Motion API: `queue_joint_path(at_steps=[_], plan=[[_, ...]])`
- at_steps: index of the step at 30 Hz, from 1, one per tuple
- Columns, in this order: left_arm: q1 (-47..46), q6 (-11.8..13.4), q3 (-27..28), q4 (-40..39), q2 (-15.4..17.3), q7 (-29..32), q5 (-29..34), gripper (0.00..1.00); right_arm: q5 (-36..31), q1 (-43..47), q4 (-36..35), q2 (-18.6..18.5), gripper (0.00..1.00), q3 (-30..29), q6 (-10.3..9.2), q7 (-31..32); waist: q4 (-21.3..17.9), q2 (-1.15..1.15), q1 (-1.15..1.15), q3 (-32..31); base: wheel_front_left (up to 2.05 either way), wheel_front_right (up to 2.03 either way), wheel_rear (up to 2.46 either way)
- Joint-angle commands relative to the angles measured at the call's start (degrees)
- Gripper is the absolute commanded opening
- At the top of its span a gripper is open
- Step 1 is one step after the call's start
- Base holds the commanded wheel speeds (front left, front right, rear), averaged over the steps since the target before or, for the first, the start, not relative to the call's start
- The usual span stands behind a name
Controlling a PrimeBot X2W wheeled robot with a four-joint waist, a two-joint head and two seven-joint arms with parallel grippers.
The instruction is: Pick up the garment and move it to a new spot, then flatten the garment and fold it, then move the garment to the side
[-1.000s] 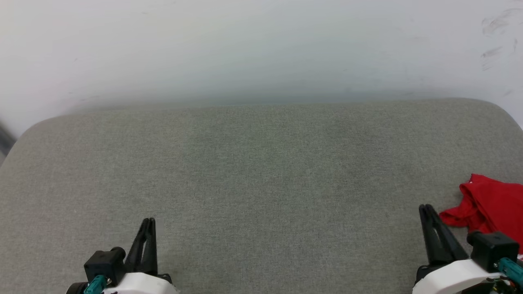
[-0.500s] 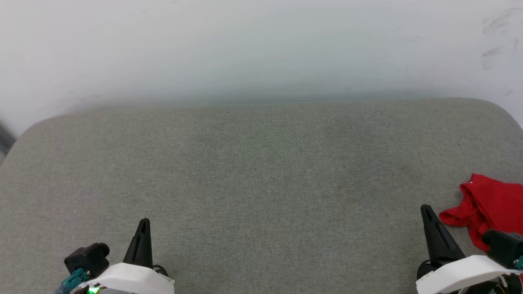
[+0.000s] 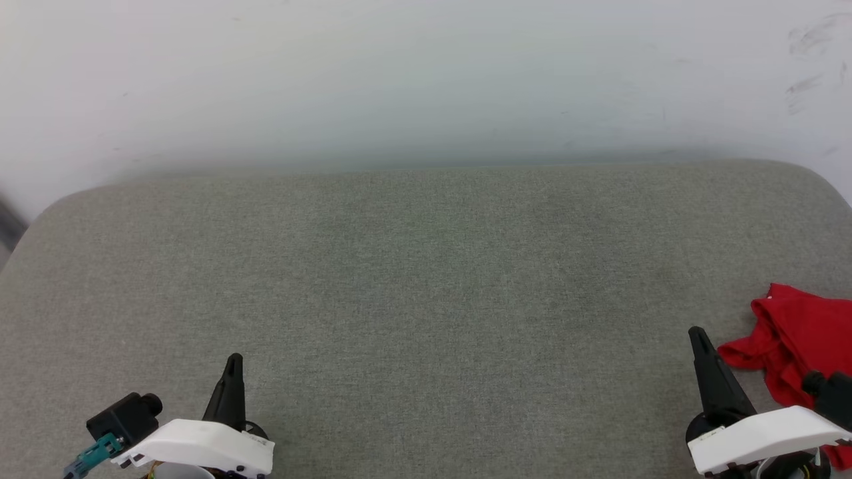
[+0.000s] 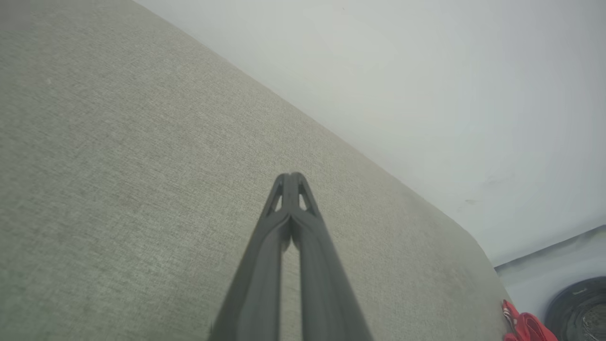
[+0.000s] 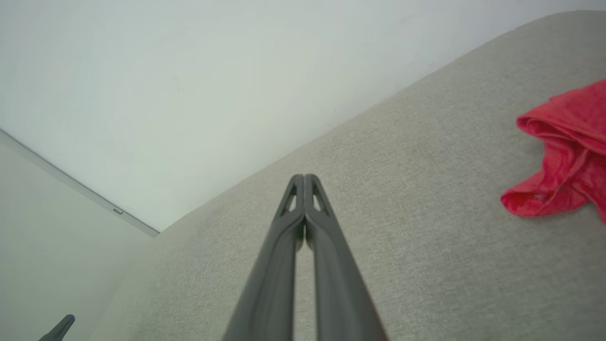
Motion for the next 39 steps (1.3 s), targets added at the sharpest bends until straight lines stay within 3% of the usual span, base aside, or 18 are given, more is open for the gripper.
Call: queue_joint_path(at_steps=[1, 39], plan=[[-1.7, -0.6, 0.9, -0.5, 0.1, 0.4, -1.7, 0.00, 2.3, -1.8, -0.3, -0.4, 0.00, -0.1, 0.00, 0.2, 0.0, 0.00, 0.00, 0.0, 0.00, 0.00, 0.00], [-4.3, -5.9, 7.4, 1.6, -4.1, 7.6, -24.7, 0.00, 31.4, -5.5, 5.1, -0.5, 0.00, -1.5, -0.01, 3.0, 0.5, 0.00, 0.00, 0.3, 0.00, 0.00, 0.00]])
